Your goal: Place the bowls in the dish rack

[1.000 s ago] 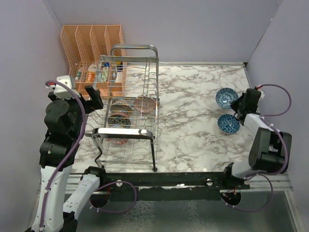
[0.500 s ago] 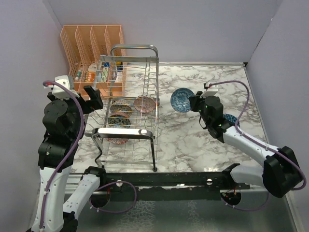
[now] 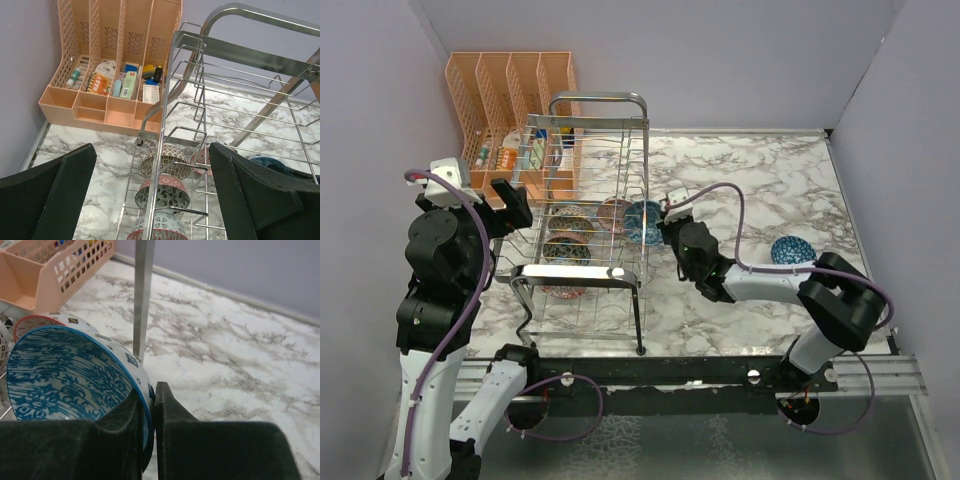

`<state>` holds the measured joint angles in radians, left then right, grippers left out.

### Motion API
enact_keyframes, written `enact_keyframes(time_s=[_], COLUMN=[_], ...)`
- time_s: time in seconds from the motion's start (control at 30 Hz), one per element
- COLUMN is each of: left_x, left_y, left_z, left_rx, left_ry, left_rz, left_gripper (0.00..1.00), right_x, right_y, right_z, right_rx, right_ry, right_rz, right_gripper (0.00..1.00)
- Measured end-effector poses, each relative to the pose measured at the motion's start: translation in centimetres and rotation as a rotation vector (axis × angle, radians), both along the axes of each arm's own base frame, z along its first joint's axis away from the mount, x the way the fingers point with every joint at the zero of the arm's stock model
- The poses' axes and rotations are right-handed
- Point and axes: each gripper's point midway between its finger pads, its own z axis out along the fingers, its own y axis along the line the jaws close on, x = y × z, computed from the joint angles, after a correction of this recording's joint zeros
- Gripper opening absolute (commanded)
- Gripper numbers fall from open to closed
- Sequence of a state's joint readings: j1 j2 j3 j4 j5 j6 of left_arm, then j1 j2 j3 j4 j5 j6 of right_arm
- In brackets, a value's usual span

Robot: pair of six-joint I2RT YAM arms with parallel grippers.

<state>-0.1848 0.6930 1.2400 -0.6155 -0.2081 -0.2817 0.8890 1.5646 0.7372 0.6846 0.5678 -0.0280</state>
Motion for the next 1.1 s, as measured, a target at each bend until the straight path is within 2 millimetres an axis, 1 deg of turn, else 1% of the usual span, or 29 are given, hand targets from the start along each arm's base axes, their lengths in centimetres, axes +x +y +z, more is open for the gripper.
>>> enact_keyframes(time_s=[0.1,0.17,0.23,0.37,0.5,0.6,0.67,0.87,1.1], left_x=[0.0,0.0,0.0,0.0,0.0,0.1,0.1,0.1,0.1], left_y=[0.0,0.0,0.0,0.0,0.1,0.1,0.2,0.4,0.5], left_z=[0.1,0.1,0.1,0.1,0.1,0.1,0.0,0.0,0.0], left_rx=[0.0,0.0,0.001,0.005,0.009,0.013,0.015,0.024,0.029], left_ry=[-0.002,-0.003,-0.002,-0.001,0.0,0.0,0.0,0.0,0.001], left_rz=[0.0,0.0,0.001,0.001,0.002,0.005,0.009,0.015,0.019], left_gripper=[0.99,0.99,0.99,0.99,0.99,0.99,0.99,0.99,0.99], right_x=[0.4,0.2,-0.1,-0.6,-0.5,-0.2,-0.1,0.2,0.1], right_y=[1.7,3.4,4.7,6.0,5.8,5.7,5.8,6.1,6.4], right_z=[0.7,1.4,1.4,1.3,2.2,3.4,3.7,1.5,1.2], right_rx=[-0.046,-0.083,-0.13,-0.187,-0.209,-0.2,-0.21,-0.356,-0.419], right_ry=[-0.085,-0.168,-0.235,-0.334,-0.395,-0.444,-0.469,-0.485,-0.511], right_rz=[0.002,0.007,0.01,0.001,-0.021,-0.046,-0.057,-0.042,-0.015], right_gripper=[0.01,0.01,0.01,0.01,0.01,0.01,0.01,0.01,0.01])
